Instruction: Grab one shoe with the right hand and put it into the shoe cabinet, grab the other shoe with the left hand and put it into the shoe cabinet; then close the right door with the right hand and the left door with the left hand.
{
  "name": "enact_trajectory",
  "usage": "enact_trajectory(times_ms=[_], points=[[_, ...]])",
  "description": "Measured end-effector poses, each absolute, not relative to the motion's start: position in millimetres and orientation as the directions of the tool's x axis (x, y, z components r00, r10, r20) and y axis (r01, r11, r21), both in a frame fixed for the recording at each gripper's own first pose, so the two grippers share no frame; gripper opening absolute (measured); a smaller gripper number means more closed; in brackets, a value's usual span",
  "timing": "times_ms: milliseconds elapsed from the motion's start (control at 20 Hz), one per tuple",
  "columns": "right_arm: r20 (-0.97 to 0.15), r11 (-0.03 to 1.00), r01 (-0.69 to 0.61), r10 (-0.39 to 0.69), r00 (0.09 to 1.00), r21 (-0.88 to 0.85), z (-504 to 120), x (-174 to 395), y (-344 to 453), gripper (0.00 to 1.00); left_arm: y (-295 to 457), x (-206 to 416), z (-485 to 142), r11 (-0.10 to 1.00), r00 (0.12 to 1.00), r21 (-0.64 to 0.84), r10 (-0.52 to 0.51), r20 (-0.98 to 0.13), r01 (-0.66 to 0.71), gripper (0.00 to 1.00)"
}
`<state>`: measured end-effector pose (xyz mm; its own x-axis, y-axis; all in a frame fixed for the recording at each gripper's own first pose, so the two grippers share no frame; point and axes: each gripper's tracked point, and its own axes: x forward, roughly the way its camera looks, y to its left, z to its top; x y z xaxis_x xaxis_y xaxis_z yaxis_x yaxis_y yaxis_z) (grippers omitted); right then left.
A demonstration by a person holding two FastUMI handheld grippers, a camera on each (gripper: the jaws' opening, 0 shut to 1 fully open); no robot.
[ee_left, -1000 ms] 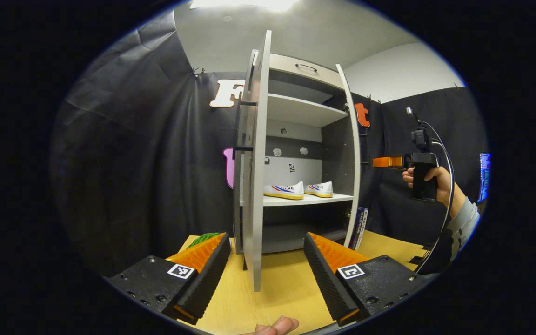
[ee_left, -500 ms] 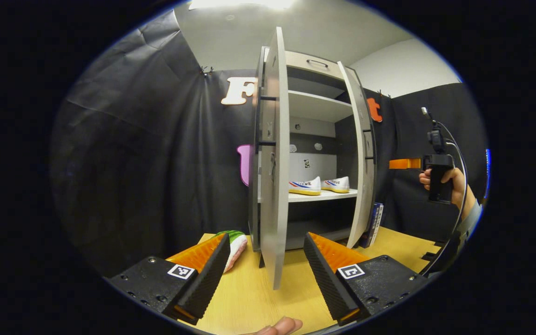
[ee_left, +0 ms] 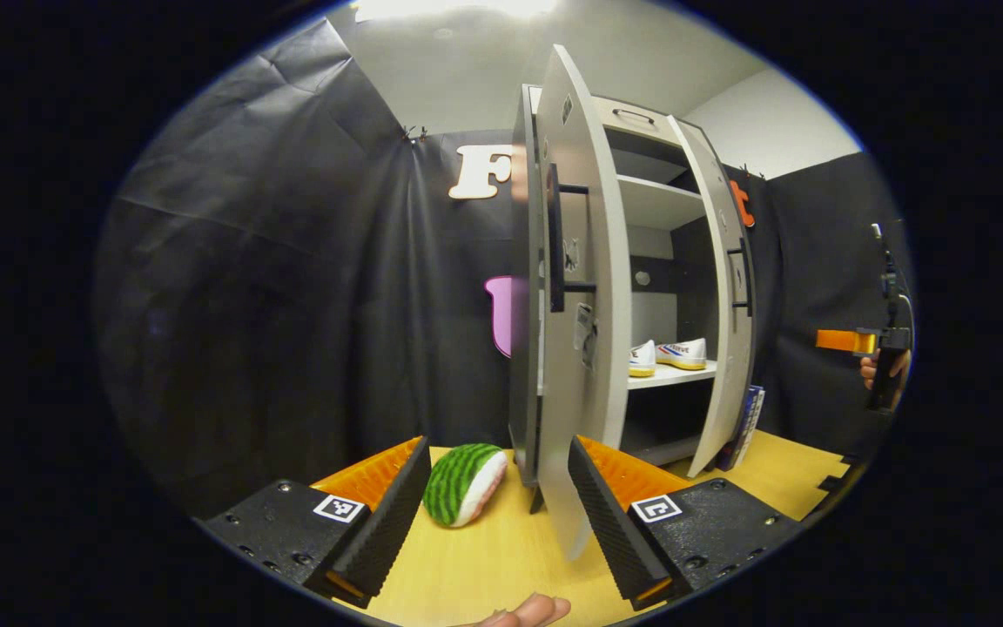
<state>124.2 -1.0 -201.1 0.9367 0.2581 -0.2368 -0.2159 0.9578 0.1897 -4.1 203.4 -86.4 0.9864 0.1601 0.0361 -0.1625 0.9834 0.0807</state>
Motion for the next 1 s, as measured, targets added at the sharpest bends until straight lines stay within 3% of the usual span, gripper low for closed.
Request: enact_trajectory(times_ms=[200,550,750,800,950,1000], points=[[-0.229,0.959,-0.239,0.269,0.936,0.152,-215,94,7,0.96,221,14,-66,0.989,0.988,-0.001,0.15,0.03,-0.15,0.96],[-0.166,0.929,-0.298,0.336,0.927,0.218,-212,38,38,0.94,274,38,-4,0.973,0.967,-0.005,0.228,0.111,-0.229,0.92],[-0.187,0.944,-0.219,0.268,0.945,0.247,-226,15,26,0.99,276,48,4,0.981,0.979,-0.037,0.192,0.068,-0.19,0.96],[-0.203,0.946,-0.198,0.253,0.946,0.257,-231,11,24,0.96,275,50,5,0.982,0.981,-0.034,0.187,0.056,-0.186,0.95],[-0.218,0.947,-0.21,0.264,0.939,0.243,-236,6,30,0.98,259,60,8,0.99,0.989,0.013,0.143,0.036,-0.144,0.92],[-0.225,0.949,-0.204,0.258,0.94,0.239,-238,4,27,0.98,253,63,7,0.99,0.99,0.025,0.139,0.02,-0.14,0.96]])
